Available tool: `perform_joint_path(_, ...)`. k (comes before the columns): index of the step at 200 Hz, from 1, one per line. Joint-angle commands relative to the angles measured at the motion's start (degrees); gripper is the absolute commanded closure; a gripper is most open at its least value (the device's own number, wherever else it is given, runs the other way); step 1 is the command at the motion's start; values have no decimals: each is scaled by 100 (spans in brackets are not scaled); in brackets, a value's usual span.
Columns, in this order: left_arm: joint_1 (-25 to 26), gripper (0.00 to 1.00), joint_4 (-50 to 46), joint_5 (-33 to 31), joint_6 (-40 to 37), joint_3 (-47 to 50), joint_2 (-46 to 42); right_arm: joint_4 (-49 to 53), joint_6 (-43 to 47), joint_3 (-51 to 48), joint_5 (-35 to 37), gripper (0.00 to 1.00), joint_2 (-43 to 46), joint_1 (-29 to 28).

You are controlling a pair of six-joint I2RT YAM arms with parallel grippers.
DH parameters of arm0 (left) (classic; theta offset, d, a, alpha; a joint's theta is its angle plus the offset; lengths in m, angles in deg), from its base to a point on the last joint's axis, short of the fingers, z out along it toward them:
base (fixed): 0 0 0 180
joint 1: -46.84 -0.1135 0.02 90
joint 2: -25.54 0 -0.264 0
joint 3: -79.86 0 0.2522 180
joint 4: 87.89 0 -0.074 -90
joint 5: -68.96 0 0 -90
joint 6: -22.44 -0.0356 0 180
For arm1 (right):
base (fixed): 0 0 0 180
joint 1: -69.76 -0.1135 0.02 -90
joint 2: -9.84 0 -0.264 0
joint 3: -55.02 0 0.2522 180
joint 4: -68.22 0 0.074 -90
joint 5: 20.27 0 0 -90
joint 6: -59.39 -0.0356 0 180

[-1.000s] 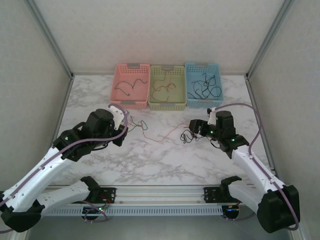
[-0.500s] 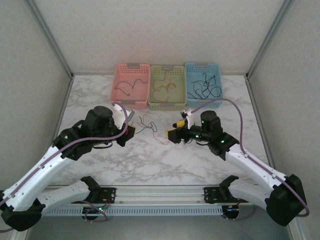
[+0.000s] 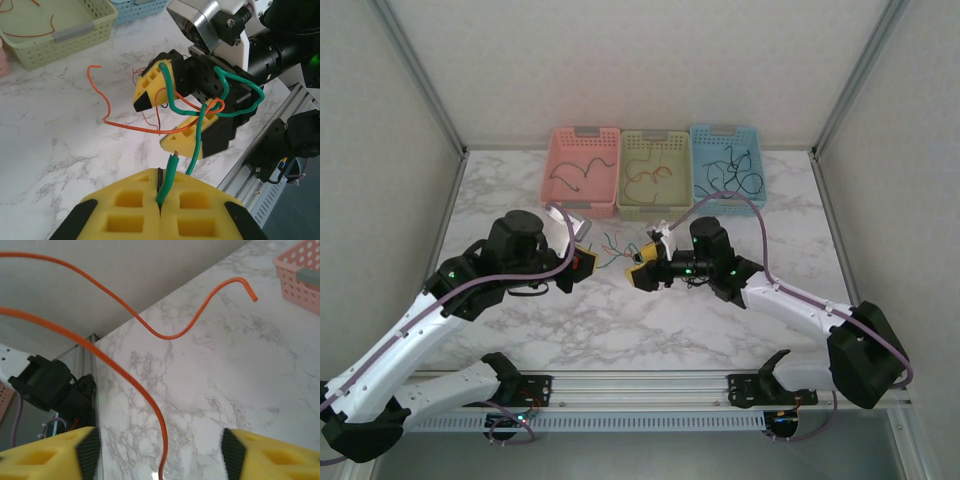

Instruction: Untangle the cables

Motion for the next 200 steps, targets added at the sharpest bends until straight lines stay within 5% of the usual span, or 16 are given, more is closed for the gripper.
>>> perform_joint_path(1,-46,100,81,214,76,-117,-70,-236,34,190,-160,48,-70,-52)
perform_joint_path(25,-46,100,35,220,53,-116,-102,-162,32,173,320,100,-65,-52)
perform_joint_path(63,-46,100,-102,248,32,-106,-232,147,-189,98,1834,100,-46,151)
perform_joint_path(115,-46,100,-264,225,28,-89,-504,416,-1138,-185,2997,100,-119,1311)
perform_joint_path(173,-46,100,-306,40,-20,-37,-586,723,-1445,-392,3243,100,65,1967)
perform_joint_path(200,-48,100,-270,-623,23,-24,-580,836,-1348,-381,3121,100,125,1978)
